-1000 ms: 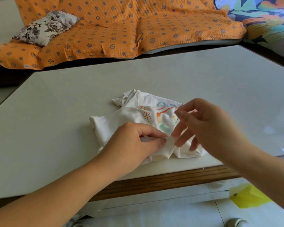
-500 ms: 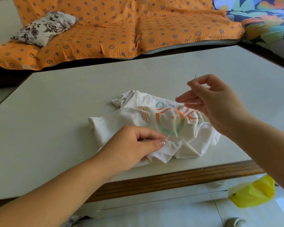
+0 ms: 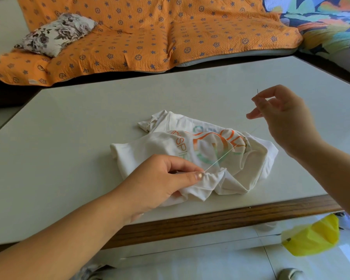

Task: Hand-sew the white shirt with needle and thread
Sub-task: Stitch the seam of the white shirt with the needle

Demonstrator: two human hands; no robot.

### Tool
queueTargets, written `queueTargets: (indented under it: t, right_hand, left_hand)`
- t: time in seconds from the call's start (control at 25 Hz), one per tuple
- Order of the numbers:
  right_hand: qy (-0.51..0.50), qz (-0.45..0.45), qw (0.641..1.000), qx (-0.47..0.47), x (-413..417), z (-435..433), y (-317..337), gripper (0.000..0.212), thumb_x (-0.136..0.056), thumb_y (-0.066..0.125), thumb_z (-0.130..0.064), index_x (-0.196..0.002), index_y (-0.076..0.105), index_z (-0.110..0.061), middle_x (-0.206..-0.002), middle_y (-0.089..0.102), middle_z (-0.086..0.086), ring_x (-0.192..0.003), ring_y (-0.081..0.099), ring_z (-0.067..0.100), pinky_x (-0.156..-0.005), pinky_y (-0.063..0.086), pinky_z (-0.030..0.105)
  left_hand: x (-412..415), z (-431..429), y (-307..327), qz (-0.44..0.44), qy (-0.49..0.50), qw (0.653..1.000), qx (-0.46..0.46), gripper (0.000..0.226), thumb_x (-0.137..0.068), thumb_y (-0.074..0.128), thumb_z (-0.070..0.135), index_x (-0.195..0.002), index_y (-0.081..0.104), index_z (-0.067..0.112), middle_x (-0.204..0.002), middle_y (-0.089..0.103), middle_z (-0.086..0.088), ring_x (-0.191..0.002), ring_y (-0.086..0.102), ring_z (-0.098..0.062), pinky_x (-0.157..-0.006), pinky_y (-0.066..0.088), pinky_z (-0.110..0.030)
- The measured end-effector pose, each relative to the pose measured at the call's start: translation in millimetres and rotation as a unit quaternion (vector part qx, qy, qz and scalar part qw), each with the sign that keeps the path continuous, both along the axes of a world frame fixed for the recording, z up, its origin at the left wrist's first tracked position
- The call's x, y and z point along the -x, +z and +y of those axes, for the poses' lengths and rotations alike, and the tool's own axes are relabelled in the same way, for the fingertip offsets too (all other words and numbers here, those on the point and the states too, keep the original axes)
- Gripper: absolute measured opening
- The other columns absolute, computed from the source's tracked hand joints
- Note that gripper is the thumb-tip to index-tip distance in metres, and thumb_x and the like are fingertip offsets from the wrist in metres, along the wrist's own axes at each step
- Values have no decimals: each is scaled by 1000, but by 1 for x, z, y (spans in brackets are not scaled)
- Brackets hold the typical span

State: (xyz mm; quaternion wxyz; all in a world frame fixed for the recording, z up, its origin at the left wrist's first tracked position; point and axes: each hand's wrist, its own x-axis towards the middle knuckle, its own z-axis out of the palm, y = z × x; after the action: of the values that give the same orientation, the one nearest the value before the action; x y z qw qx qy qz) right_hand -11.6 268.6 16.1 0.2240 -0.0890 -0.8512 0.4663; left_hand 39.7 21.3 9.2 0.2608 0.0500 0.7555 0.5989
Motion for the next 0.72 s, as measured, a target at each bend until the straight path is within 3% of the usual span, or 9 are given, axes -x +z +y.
queueTargets:
  t: [0.08, 0.2, 0.28, 0.32, 0.44, 0.56, 0.64, 0.72]
  right_hand:
    - [28, -13, 1000, -5, -4, -5, 3, 9, -98, 53, -28, -97, 59, -20, -79, 72, -5, -53, 58, -8, -55, 40, 21]
    - [149, -49, 988, -6, -24, -28, 10, 8, -95, 56, -24, -90, 62, -21, -74, 74, -4, -65, 67, 1, -69, 55, 26]
    - [209, -49, 973, -89, -46, -47, 4, 9, -94, 51, -28, -90, 58, -24, -78, 72, -12, -75, 64, 3, -69, 48, 15]
    - [224, -24, 964, -137, -57, -56, -2, 12, -95, 47, -31, -91, 56, -24, -79, 70, -12, -77, 60, 4, -69, 45, 18]
    - [261, 43, 944, -198, -76, -69, -22, 14, -99, 41, -31, -93, 49, -20, -68, 51, -19, -65, 48, 1, -60, 40, 17]
    - [259, -3, 956, -135, -73, -65, -27, 11, -101, 46, -25, -91, 49, -25, -61, 50, -23, -61, 49, -6, -57, 37, 8]
    - [271, -57, 958, -70, -72, -64, -23, 11, -96, 51, -27, -89, 59, -29, -63, 56, -22, -58, 49, 1, -55, 38, 12]
    - [287, -102, 952, -25, -75, -63, -20, 15, -93, 52, -31, -89, 66, -33, -68, 63, -6, -57, 48, 9, -56, 41, 24]
  left_hand:
    - [0, -1, 0, 0, 4, 1000, 3, 11, -84, 72, 20, -82, 80, 27, -89, 77, -5, -83, 69, -11, -82, 59, -33]
    - [-1, 0, 1, 6, 10, 1000, 3, 9, -83, 73, 21, -82, 80, 27, -90, 76, -6, -80, 69, -10, -76, 59, -30]
    - [-1, 2, 2, 7, 19, 1000, -7, 7, -79, 74, 25, -81, 80, 25, -83, 76, 0, -73, 68, -6, -66, 57, -24]
    - [0, 2, 2, 12, 20, 1000, -11, 11, -75, 74, 27, -82, 80, 24, -83, 76, 2, -74, 68, -6, -67, 58, -25]
    - [1, 1, 4, 18, 28, 999, -13, 11, -80, 72, 21, -88, 78, 17, -80, 77, 0, -75, 70, -8, -80, 60, -35]
    - [1, -5, 8, 57, 10, 998, 25, 7, -87, 70, 15, -87, 76, 16, -67, 74, 2, -62, 68, -2, -66, 56, -20]
    - [3, -10, 7, 92, 5, 995, 48, 9, -86, 71, 16, -84, 77, 22, -77, 77, 1, -72, 71, -6, -66, 52, -15]
    - [4, -13, 6, 108, 7, 993, 48, 12, -86, 71, 16, -82, 78, 25, -82, 77, 0, -78, 72, -9, -70, 53, -15]
